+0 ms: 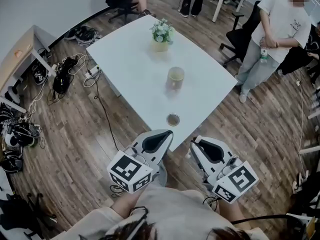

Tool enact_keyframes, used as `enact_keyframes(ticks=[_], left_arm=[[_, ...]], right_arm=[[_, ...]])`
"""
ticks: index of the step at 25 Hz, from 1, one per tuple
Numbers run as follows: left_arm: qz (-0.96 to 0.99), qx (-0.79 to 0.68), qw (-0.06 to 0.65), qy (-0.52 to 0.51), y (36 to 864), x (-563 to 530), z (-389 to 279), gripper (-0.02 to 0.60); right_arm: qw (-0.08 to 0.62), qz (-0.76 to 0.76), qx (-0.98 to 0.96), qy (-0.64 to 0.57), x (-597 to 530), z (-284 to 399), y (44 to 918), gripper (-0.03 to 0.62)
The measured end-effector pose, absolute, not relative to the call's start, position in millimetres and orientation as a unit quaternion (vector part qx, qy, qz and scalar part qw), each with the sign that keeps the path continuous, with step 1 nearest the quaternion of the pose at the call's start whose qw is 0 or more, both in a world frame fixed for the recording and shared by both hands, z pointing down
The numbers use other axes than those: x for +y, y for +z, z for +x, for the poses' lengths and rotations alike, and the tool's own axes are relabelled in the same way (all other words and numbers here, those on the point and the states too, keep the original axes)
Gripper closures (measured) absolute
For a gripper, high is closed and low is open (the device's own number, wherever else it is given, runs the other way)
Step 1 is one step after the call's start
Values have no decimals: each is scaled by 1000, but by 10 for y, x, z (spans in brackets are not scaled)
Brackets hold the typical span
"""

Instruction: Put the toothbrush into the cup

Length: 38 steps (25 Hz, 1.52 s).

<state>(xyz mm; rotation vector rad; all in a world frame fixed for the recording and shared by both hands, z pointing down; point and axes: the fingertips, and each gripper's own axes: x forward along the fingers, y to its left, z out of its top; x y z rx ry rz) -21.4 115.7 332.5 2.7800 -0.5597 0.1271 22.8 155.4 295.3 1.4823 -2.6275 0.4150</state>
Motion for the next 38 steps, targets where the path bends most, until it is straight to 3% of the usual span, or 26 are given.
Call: enact_keyframes(ticks=[18, 38], left_arm=[[975, -140, 164, 56, 3453, 135, 96, 575], [970, -144, 189, 59, 3574, -220, 227, 575]], right_arm=[[41, 519, -841, 151, 444, 397, 3067, 543], [53, 520, -838, 156, -5, 539, 3148, 543]])
